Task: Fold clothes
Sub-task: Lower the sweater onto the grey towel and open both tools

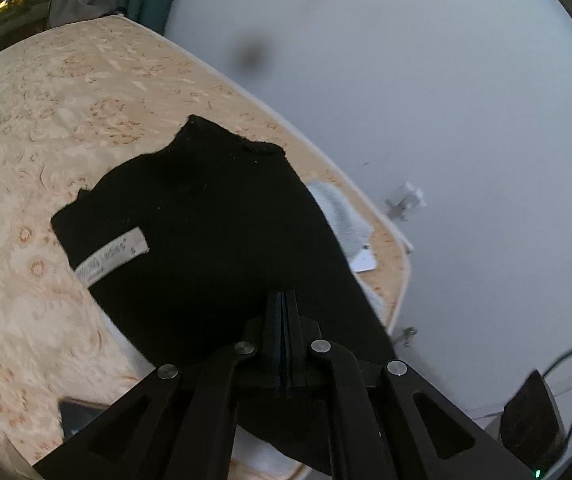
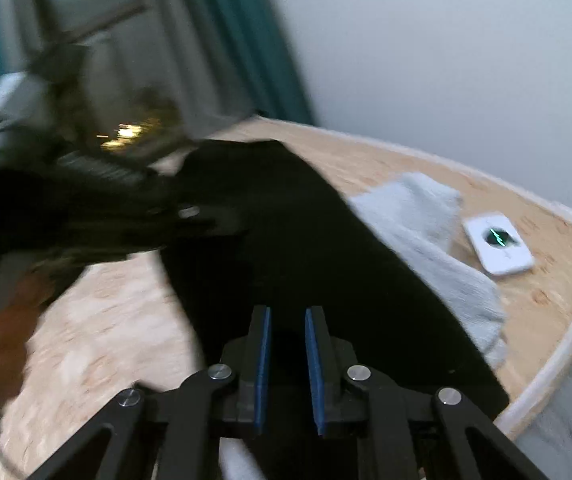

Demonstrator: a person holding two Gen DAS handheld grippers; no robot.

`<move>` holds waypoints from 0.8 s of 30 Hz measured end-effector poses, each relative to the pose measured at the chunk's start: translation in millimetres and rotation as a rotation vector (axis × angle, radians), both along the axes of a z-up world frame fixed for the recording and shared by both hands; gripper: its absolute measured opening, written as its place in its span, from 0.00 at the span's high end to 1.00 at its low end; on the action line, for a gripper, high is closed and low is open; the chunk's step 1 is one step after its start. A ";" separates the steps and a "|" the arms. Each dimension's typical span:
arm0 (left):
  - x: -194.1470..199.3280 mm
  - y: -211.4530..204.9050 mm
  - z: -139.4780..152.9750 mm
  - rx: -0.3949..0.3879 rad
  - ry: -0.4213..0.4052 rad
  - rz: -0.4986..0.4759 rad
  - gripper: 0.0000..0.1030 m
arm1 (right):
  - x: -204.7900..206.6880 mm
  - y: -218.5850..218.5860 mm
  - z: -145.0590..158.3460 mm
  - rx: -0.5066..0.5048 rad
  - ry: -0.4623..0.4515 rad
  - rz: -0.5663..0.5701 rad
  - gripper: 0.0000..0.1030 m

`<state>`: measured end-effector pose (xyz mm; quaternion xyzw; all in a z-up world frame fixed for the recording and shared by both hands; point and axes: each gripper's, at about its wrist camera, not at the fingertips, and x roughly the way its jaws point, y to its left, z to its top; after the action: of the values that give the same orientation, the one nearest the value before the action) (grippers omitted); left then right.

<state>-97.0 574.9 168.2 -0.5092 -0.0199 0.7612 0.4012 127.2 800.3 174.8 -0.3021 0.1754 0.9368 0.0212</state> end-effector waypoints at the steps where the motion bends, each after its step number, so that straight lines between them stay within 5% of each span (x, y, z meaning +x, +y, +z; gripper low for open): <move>1: -5.0 3.2 -3.1 -0.009 -0.011 0.005 0.99 | -8.9 5.3 -6.9 -0.038 -0.028 -0.009 0.86; 5: -25.2 15.8 -15.6 -0.044 -0.055 0.025 0.96 | -27.5 34.8 -24.5 -0.189 -0.078 -0.020 0.87; 12: -64.3 25.8 -38.5 0.033 -0.254 0.068 0.95 | -45.1 55.0 -37.8 -0.183 -0.121 -0.034 0.87; 24: -43.1 3.3 -38.6 0.125 -0.219 0.066 0.95 | -36.6 49.1 -33.0 -0.115 -0.112 -0.076 0.87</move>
<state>-140.1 578.2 129.5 -0.5624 -0.1278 0.7110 0.4023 90.6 849.4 141.8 -0.3481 0.2386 0.9053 0.0491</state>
